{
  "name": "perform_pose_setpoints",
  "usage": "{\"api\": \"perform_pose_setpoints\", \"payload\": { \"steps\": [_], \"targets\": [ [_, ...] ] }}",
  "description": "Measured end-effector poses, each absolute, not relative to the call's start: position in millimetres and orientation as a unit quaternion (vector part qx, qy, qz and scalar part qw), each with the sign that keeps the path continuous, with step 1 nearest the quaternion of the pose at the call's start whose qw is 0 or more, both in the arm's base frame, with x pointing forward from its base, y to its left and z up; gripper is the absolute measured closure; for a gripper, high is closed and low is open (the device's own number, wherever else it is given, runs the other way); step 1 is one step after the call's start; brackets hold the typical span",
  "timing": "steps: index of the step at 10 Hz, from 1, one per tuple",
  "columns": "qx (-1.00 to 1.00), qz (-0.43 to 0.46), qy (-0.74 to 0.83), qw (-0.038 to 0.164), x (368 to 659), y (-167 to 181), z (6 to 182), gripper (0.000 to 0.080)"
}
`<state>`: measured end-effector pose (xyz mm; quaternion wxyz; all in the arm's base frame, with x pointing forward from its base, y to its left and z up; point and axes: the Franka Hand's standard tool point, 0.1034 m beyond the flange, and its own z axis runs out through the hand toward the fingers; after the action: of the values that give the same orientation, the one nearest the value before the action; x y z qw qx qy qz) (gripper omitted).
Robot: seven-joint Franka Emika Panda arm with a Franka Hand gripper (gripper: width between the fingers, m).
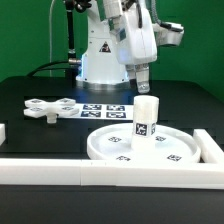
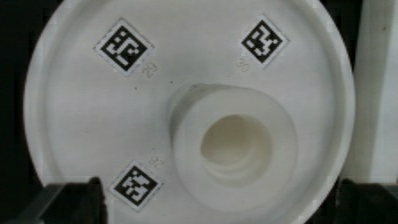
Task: Assemble round table
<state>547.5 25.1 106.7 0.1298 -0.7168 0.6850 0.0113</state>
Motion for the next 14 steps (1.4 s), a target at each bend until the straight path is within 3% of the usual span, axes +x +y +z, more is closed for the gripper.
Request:
{"api": "perform_pose_setpoints", "payload": {
  "steps": [3,6,8,12,13,14],
  "targets": [
    [-0.799,-0.003,0.59,0.118,546.3,21.6,109.6,0.0151],
    [-0.841,-0.027,0.527,0.121,541.3,-21.7,121.2,0.0151],
    [-0.864,-0.034,0.489,0.119,532.0,-47.0,118.6,0.0151],
    [-0.881,-0.039,0.458,0.114,530.4,-49.0,115.6,0.0151],
    [-0.908,-0.045,0.404,0.107,530.4,-49.8,115.3,0.0151],
    [-0.947,-0.052,0.307,0.085,530.4,-51.6,113.3,0.0151]
  ]
}}
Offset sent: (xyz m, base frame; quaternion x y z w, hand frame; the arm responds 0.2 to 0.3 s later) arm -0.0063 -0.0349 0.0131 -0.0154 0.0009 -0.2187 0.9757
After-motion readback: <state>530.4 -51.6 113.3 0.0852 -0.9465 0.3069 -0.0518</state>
